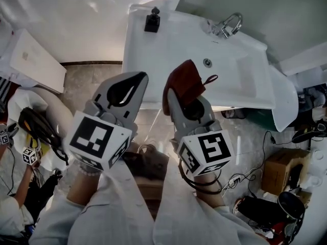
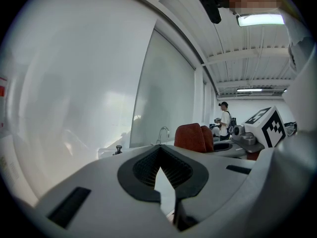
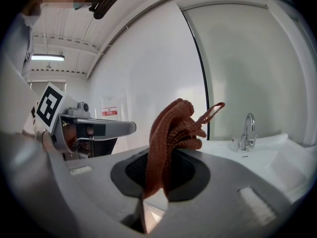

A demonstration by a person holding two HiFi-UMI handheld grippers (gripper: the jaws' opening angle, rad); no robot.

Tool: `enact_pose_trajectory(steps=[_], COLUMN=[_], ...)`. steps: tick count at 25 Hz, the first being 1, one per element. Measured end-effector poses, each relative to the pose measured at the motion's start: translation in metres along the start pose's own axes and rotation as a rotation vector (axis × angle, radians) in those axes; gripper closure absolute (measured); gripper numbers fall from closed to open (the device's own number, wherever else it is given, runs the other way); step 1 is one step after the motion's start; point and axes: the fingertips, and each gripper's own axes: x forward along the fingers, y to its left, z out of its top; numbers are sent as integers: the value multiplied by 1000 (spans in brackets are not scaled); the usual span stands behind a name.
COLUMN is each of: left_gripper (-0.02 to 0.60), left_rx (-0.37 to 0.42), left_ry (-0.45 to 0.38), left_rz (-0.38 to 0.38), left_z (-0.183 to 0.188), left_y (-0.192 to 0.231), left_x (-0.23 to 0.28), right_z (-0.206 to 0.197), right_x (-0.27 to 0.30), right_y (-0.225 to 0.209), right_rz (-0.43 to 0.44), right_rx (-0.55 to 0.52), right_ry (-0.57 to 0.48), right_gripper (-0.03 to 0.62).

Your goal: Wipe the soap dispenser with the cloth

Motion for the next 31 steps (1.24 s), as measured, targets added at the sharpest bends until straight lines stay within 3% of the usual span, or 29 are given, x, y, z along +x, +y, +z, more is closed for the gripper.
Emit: enact_pose_trajectory(steps=[31], left_gripper=[577], left_rx=[-10], left_ry=[28], left_rz=[36], left_z=[-7], left_y=[-14], left_x=[14], right_z=[-13], right_x=[0], right_y=[-13], right_rz=[74], right_rx=[-3], right_ry=[31], right_gripper=[539])
